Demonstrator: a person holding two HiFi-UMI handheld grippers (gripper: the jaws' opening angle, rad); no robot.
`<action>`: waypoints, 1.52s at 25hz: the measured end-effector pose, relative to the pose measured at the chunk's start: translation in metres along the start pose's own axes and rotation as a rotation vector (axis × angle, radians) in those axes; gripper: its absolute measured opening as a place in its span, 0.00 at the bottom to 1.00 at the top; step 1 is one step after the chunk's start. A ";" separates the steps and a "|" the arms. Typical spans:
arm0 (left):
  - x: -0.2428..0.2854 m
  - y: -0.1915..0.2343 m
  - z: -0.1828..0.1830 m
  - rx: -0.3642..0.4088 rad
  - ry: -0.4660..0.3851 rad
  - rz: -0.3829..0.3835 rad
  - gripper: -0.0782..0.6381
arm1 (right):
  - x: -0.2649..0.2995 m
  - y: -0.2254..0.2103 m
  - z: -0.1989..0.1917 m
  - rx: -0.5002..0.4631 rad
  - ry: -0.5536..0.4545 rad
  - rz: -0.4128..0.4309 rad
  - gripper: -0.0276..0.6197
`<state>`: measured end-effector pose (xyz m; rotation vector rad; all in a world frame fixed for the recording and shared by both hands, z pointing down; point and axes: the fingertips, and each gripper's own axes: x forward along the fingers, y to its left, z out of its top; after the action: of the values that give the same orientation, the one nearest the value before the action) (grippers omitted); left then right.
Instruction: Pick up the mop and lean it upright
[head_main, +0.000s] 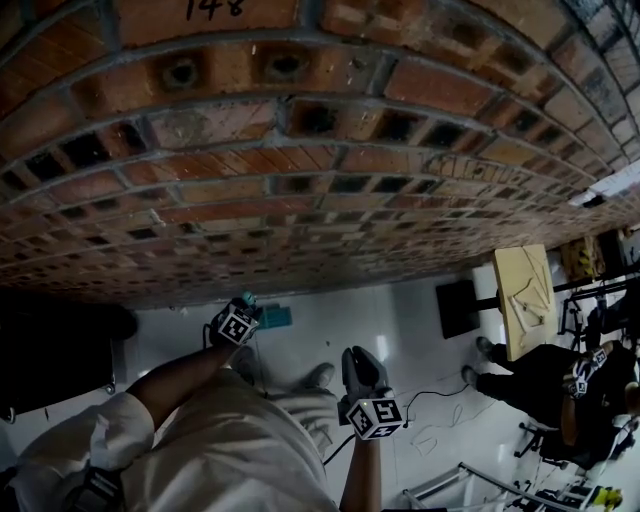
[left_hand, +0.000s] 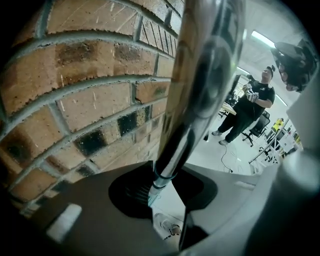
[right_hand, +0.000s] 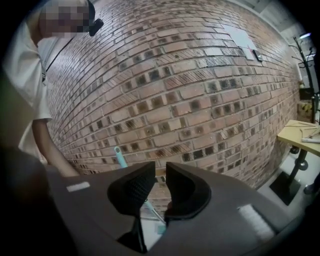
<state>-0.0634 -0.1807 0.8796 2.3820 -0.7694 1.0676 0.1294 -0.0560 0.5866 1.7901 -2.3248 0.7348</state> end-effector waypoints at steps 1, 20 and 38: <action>0.002 0.001 0.000 0.002 0.002 0.000 0.30 | 0.000 -0.001 -0.001 0.001 0.003 -0.001 0.14; 0.030 0.015 -0.009 0.012 0.073 0.024 0.30 | 0.020 -0.001 -0.005 0.004 0.044 0.022 0.14; 0.044 0.031 -0.019 0.038 0.135 0.039 0.29 | 0.027 -0.007 -0.008 -0.004 0.082 0.040 0.14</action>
<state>-0.0688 -0.2069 0.9301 2.3070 -0.7572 1.2549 0.1268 -0.0779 0.6058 1.6828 -2.3137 0.7932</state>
